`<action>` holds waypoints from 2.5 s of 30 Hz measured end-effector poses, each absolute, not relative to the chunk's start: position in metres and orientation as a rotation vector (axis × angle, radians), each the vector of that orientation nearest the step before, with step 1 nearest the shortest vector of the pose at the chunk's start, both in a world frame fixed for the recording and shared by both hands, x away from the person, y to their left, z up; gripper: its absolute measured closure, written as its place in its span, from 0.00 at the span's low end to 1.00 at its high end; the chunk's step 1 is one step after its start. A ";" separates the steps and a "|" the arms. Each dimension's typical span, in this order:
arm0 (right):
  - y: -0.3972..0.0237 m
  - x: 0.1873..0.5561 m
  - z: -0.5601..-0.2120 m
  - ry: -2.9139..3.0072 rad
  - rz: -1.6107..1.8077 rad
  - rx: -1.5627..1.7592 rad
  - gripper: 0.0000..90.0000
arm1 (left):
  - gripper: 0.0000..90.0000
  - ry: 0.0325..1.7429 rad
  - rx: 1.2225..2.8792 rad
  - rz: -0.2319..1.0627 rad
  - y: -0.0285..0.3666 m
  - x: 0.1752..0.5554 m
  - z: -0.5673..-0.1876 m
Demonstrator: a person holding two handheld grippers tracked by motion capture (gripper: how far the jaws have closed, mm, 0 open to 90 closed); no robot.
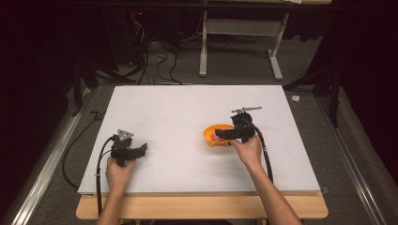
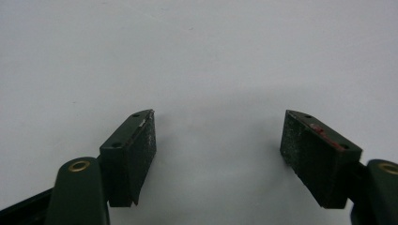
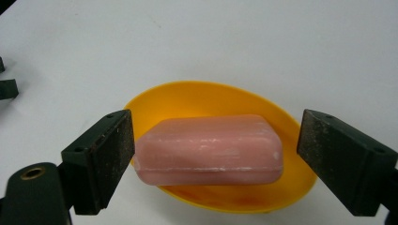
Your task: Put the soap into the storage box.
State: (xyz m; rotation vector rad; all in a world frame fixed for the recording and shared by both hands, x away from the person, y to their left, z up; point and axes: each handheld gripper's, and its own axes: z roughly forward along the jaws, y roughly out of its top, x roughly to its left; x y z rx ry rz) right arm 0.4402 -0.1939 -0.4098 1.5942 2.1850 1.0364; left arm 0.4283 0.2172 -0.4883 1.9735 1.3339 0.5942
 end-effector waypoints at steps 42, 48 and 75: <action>-0.252 0.414 -0.384 2.000 1.075 1.518 0.17 | 0.30 1.334 1.973 0.594 0.217 0.428 -0.488; -0.262 0.409 -0.385 1.970 1.078 1.517 0.17 | 0.30 1.335 1.971 0.595 0.217 0.428 -0.488; -0.291 0.392 -0.384 1.883 1.093 1.517 0.17 | 0.31 1.336 1.970 0.594 0.217 0.428 -0.488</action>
